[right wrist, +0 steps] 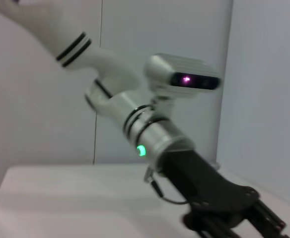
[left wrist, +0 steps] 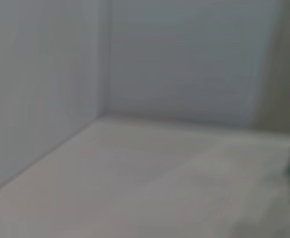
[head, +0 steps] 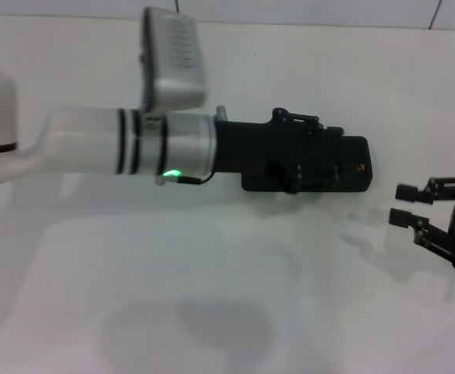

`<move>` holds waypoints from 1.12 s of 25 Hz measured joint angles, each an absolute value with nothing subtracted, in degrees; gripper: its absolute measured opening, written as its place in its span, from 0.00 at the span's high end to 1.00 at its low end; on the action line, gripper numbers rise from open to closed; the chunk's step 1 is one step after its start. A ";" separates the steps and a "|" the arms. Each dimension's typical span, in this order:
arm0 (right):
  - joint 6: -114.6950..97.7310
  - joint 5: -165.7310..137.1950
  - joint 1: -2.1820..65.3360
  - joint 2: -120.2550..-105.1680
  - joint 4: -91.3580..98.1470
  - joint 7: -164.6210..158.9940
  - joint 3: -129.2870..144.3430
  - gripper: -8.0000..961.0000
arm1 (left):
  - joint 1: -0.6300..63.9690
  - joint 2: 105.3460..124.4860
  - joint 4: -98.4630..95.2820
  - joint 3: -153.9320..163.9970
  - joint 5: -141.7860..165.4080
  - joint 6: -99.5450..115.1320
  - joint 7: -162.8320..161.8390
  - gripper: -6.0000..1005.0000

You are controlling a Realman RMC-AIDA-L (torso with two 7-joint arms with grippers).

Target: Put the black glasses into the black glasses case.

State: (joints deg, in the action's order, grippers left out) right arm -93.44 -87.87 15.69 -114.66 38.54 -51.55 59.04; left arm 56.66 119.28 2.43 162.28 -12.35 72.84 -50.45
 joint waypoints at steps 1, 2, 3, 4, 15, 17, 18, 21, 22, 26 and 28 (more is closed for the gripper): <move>-93.92 -87.66 15.91 -114.81 38.09 -51.55 58.67 0.79 | 56.13 119.02 3.37 162.32 -12.57 77.28 -50.02 0.46; -94.88 -87.05 16.28 -115.00 37.46 -51.54 58.26 0.79 | 55.51 118.66 4.61 162.38 -12.74 81.30 -49.88 0.46; -95.93 -86.38 16.69 -115.15 36.84 -51.49 58.09 0.79 | 54.91 118.40 6.08 162.42 -12.91 85.20 -49.86 0.46; -97.15 -85.77 17.17 -115.21 36.17 -51.40 58.14 0.75 | 53.85 118.13 7.94 162.38 -13.00 89.63 -49.75 0.46; -99.74 -85.56 23.40 -115.65 29.86 -48.10 60.22 0.34 | 41.69 116.47 11.49 162.58 -20.22 102.25 -43.15 0.35; -99.76 -85.25 23.97 -115.83 28.47 -45.82 60.09 0.31 | 40.23 116.35 11.50 162.54 -21.00 102.67 -41.94 0.28; -99.69 -85.24 24.36 -115.92 27.68 -45.00 59.99 0.29 | 39.82 116.33 11.50 162.55 -21.30 102.75 -41.70 0.25; -99.53 -84.75 25.55 -115.97 24.89 -42.79 59.84 0.25 | 39.01 116.48 11.53 162.65 -21.73 102.61 -41.34 0.19; -99.50 -84.53 25.75 -115.98 24.22 -42.13 59.84 0.23 | 38.75 116.68 11.57 162.57 -21.90 102.52 -40.83 0.17; -99.41 -83.21 26.08 -116.05 21.88 -38.33 59.89 0.23 | 37.77 117.91 11.60 162.47 -22.09 102.35 -36.63 0.12; -99.35 -82.88 26.12 -116.09 21.59 -37.93 60.09 0.23 | 37.59 118.36 11.61 162.39 -22.10 101.97 -35.76 0.11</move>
